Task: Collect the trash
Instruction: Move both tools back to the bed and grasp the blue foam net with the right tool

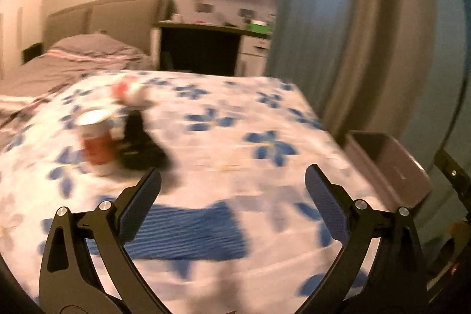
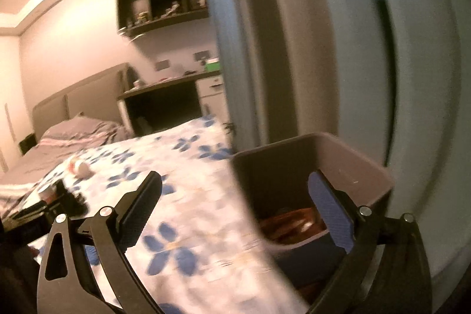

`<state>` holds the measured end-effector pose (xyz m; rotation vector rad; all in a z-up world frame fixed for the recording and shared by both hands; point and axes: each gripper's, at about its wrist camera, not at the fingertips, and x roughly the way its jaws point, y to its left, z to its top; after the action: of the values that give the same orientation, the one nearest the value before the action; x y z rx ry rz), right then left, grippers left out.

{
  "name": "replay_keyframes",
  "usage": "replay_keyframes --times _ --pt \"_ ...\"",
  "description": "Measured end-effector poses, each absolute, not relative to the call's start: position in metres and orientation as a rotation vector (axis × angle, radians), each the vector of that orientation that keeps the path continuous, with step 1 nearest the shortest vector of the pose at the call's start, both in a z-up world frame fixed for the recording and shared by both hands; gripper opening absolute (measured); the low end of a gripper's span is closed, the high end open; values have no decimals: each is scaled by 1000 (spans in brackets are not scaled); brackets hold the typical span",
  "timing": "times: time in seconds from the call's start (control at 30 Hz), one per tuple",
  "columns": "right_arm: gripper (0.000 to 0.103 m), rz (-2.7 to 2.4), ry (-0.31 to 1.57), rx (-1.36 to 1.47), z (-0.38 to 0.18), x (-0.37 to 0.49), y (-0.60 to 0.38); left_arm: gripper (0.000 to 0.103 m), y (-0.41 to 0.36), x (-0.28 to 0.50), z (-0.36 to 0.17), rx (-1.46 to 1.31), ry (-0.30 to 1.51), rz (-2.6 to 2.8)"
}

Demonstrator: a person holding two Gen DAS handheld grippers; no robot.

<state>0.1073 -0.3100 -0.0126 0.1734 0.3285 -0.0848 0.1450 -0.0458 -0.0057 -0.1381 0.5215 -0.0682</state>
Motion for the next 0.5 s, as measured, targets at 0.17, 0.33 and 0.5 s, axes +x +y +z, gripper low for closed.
replay_keyframes --times 0.17,0.33,0.5 --pt "96 26 378 126 -18 114 -258 97 18 120 -1 -188 491 60" --pt "96 106 416 76 -25 116 -212 97 57 101 5 -217 448 141" --pt "96 160 471 35 -36 122 -176 97 84 91 5 -251 440 179"
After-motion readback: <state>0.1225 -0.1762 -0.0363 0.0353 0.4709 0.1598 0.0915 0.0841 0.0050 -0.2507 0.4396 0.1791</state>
